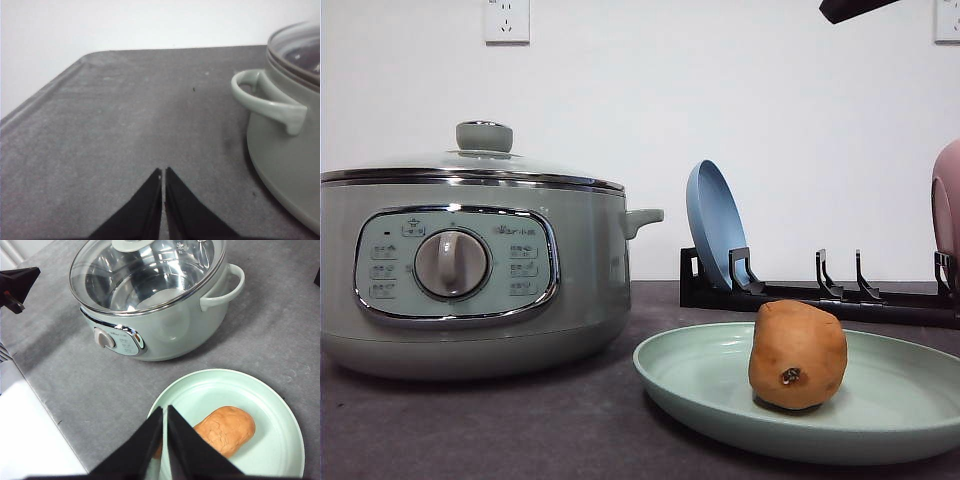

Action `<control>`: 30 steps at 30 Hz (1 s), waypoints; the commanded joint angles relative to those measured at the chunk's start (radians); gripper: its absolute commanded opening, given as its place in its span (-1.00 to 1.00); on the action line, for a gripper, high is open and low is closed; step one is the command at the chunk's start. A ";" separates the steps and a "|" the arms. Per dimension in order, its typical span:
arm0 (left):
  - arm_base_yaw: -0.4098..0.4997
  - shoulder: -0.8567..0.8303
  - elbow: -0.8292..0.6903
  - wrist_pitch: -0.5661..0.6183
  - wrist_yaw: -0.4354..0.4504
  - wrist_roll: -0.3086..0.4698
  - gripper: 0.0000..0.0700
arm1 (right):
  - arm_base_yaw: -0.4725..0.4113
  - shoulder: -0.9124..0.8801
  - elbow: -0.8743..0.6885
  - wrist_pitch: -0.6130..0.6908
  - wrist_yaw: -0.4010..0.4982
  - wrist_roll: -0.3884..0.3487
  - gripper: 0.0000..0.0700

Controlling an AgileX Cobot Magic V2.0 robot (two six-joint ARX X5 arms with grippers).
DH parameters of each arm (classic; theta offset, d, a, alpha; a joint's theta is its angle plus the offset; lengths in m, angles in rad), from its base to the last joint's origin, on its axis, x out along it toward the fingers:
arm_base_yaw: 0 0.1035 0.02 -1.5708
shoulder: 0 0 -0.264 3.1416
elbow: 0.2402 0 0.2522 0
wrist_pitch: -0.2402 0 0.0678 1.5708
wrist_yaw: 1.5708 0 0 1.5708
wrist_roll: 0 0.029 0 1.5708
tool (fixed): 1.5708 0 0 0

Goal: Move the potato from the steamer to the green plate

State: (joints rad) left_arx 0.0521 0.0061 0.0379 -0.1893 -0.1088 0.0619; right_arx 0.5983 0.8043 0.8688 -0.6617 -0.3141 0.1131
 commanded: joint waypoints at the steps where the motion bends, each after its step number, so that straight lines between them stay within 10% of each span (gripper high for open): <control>1: 0.002 -0.003 -0.019 0.002 -0.004 -0.006 -0.99 | 0.006 0.003 0.021 0.011 0.000 0.010 -1.00; 9: 0.002 -0.003 -0.026 0.006 -0.002 -0.196 -0.99 | 0.006 0.003 0.021 0.033 0.000 0.010 -1.00; 30: 0.002 -0.003 -0.026 0.005 -0.002 -0.201 -0.99 | -0.022 -0.036 0.021 0.041 0.020 -0.037 -1.00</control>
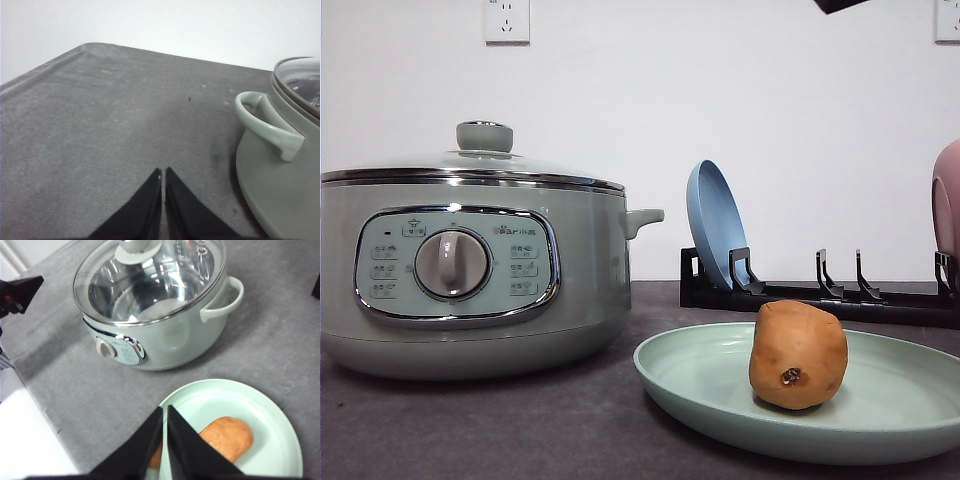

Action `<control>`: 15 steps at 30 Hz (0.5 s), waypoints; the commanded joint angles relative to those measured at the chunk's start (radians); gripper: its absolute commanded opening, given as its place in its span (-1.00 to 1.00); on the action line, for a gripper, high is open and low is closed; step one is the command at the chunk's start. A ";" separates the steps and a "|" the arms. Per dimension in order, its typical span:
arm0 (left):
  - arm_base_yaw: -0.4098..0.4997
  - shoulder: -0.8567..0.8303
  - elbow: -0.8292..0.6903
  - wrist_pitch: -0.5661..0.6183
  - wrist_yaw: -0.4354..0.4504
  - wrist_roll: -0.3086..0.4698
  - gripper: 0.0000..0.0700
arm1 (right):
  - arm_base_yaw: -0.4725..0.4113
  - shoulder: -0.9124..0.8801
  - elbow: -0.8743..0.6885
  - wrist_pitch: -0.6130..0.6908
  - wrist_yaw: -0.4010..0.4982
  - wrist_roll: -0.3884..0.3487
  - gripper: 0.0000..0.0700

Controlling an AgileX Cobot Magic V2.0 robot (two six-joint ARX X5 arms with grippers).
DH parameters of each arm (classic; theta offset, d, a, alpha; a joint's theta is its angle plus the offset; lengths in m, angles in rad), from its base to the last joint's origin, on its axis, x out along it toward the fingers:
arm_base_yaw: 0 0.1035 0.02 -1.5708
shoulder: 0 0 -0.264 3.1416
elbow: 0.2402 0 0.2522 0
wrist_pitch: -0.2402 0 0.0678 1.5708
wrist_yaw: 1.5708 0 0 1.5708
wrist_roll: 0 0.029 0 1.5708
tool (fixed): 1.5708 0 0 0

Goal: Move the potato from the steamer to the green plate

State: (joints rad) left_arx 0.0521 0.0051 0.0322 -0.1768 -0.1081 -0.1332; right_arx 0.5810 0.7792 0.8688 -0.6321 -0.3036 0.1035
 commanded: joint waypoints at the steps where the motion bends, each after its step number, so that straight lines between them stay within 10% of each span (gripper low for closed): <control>1: 0.002 -0.002 -0.020 -0.007 -0.003 -0.006 -0.99 | -0.028 -0.024 0.020 0.011 0.025 -0.049 -1.00; 15: 0.002 -0.002 -0.020 -0.007 -0.003 -0.006 -0.99 | -0.607 -0.391 -0.289 0.371 0.076 -0.093 -1.00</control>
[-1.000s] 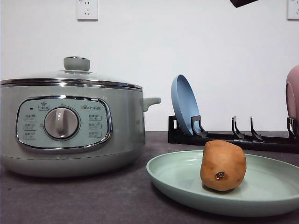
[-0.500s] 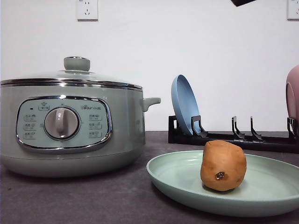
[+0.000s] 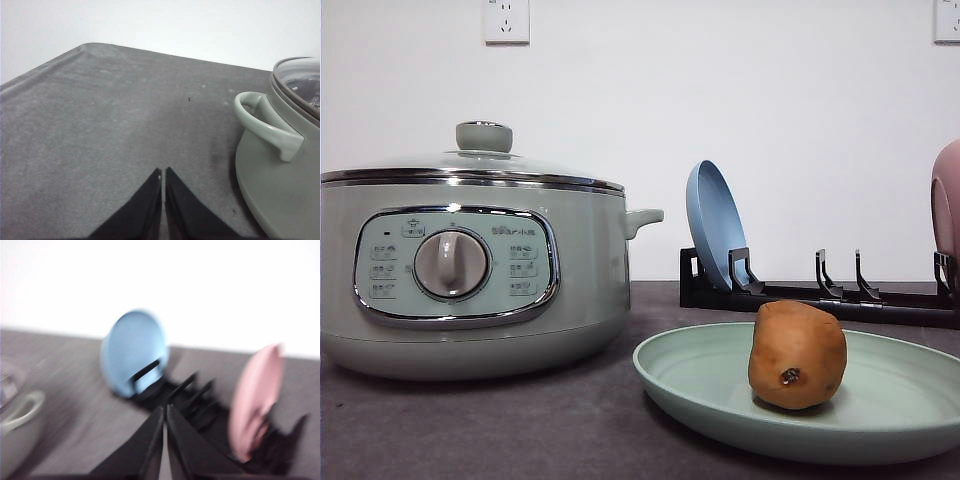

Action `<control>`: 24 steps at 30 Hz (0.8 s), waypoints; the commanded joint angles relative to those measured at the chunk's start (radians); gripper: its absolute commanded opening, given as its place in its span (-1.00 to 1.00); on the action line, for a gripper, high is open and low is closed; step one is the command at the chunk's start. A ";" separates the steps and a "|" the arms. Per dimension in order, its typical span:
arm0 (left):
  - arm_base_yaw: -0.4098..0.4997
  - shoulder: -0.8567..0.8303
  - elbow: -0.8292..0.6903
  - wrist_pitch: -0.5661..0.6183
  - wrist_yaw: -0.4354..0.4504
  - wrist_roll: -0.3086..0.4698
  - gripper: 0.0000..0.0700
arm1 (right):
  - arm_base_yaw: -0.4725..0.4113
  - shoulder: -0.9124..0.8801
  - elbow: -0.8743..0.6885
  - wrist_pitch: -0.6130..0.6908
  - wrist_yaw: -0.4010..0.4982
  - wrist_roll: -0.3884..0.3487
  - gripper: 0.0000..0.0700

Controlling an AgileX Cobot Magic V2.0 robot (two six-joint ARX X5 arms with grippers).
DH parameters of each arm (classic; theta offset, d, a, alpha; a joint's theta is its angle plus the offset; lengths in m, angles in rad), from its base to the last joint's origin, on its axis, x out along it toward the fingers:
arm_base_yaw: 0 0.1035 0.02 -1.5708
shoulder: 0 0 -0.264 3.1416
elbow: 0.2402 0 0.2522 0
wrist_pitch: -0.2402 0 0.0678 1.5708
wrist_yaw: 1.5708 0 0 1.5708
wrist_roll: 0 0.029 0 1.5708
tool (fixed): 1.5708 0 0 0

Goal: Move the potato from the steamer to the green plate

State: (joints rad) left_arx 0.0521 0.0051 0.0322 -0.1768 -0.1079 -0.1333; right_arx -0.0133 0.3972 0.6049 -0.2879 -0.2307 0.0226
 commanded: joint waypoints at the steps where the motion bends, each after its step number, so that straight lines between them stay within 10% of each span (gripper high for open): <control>1: 0.002 -0.002 -0.020 -0.007 -0.003 -0.006 -0.99 | -0.034 -0.037 -0.066 0.064 0.003 -0.012 -1.00; 24: 0.002 -0.002 -0.020 -0.007 -0.003 -0.006 -0.99 | -0.147 -0.390 -0.591 0.248 0.127 0.001 -1.00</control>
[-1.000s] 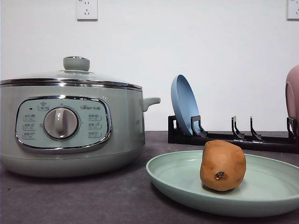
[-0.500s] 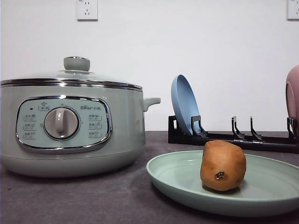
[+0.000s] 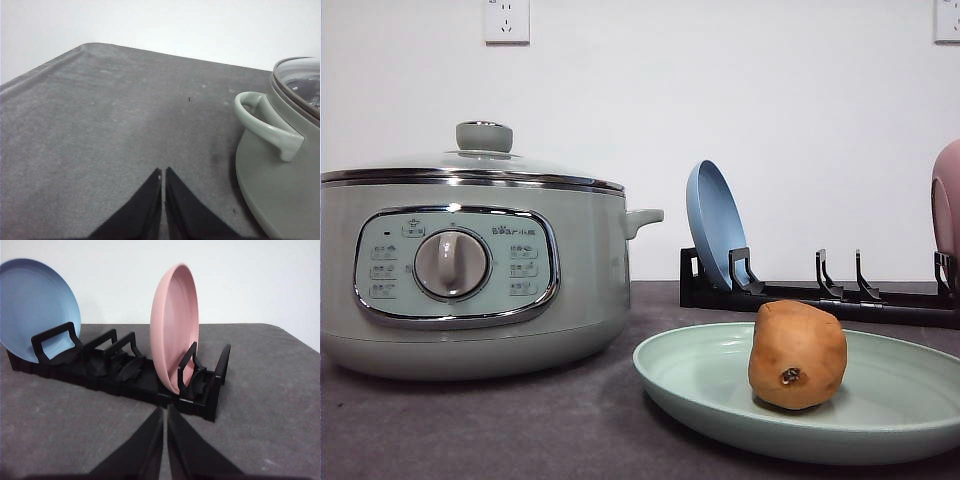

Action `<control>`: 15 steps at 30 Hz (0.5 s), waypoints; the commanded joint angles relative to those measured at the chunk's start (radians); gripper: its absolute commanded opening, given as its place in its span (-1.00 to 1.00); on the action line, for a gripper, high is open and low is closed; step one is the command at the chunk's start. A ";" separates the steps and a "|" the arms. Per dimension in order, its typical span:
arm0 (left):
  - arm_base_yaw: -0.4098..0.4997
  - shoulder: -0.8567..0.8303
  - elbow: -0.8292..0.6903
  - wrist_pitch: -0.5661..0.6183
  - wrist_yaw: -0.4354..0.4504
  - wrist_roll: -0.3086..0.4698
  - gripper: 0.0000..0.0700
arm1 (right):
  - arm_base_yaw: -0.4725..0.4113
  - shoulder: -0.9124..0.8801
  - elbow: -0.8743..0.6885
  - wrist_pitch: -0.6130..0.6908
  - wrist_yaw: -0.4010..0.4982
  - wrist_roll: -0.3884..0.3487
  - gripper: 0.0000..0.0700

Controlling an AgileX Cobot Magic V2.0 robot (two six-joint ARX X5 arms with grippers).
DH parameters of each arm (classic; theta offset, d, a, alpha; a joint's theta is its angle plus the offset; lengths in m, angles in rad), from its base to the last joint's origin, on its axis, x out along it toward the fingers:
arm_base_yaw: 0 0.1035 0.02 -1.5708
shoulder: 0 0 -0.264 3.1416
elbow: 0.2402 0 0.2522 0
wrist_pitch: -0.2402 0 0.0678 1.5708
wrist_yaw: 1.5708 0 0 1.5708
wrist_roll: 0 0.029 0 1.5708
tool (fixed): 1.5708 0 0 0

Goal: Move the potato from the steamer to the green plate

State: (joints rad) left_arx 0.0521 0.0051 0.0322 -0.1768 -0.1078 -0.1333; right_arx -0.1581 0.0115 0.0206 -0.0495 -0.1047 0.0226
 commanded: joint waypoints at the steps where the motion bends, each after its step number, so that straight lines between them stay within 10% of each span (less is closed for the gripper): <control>1: 0.002 -0.002 -0.020 -0.007 -0.003 -0.006 -0.99 | -0.002 -0.008 -0.009 -0.006 0.001 0.003 -1.00; 15: 0.002 -0.002 -0.020 -0.007 -0.003 -0.006 -0.99 | -0.002 -0.008 -0.009 -0.117 -0.124 -0.029 -1.00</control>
State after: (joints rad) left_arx 0.0521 0.0051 0.0322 -0.1771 -0.1078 -0.1333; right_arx -0.1577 0.0059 0.0158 -0.1596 -0.2311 0.0041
